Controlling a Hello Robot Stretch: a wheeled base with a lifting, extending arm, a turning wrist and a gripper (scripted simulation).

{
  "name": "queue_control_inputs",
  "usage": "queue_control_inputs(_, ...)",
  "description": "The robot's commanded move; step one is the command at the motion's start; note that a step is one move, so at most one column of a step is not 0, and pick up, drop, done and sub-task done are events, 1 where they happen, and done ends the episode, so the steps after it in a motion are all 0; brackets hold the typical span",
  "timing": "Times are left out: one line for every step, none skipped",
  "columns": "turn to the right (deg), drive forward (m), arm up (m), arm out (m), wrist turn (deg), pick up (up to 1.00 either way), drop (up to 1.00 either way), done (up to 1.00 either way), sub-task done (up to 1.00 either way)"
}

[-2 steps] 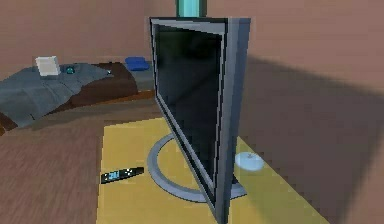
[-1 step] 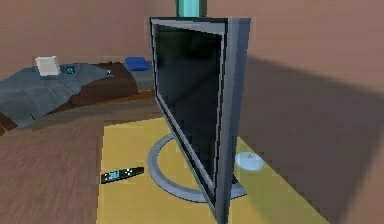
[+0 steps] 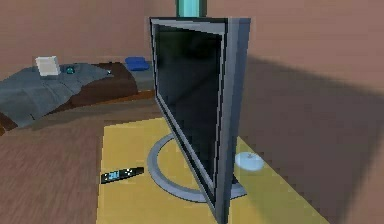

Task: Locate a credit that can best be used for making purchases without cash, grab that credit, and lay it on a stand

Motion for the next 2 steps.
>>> queue_control_inputs(0.0,0.0,0.0,0.0,-45.0,0.0,0.0,0.0,0.0)
queue_control_inputs(0.0,0.0,0.0,0.0,-45.0,0.0,0.0,0.0,0.0)
